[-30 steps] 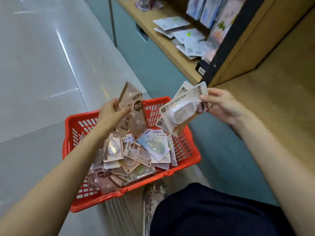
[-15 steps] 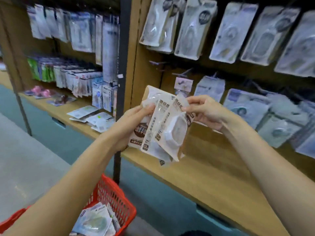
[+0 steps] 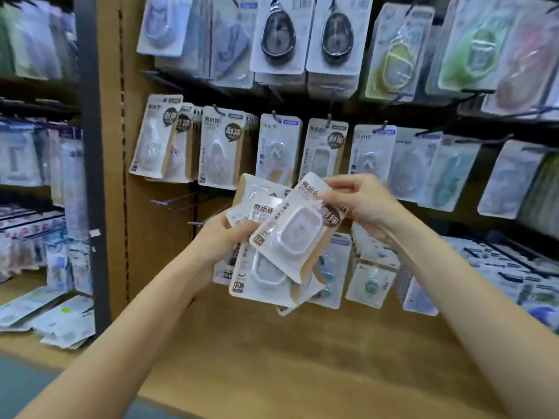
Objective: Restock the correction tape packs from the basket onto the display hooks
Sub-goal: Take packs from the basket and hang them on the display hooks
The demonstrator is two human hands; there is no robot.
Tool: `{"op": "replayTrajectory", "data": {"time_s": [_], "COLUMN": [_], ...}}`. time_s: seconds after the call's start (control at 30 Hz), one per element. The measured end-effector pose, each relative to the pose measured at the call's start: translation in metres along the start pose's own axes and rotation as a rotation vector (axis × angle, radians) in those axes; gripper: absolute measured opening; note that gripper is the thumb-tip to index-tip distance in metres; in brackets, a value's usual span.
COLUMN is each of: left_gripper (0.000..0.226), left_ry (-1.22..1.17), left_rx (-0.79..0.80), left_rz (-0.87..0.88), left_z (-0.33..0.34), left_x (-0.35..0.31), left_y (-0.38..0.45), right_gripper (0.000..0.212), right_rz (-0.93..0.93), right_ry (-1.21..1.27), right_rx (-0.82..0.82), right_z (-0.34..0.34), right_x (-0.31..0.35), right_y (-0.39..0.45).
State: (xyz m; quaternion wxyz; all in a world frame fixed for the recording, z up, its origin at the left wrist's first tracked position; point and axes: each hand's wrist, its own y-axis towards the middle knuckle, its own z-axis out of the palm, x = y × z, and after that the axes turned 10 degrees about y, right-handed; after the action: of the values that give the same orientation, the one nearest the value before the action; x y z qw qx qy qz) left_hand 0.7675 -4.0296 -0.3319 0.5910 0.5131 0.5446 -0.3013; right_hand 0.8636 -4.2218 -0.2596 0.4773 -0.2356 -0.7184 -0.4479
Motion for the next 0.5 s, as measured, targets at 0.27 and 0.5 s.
{"op": "replayTrajectory", "data": {"time_s": [0.27,0.5], "left_gripper": [0.013,0.015], "left_ry": [0.026,0.161], "left_rx": [-0.179,-0.154], "left_rz": [0.042,0.197], "left_z": [-0.030,-0.029], "left_x": [-0.024,-0.041], "left_y": [0.024,0.028], "right_gripper": [0.019,0.024], "right_rz": [-0.469,-0.643], "right_ry": [-0.132,-0.478], "right_rx": [-0.438,-0.487], "right_z": [-0.025,-0.012], "right_x": [0.045,0.035], "right_y": [0.065,0.098]}}
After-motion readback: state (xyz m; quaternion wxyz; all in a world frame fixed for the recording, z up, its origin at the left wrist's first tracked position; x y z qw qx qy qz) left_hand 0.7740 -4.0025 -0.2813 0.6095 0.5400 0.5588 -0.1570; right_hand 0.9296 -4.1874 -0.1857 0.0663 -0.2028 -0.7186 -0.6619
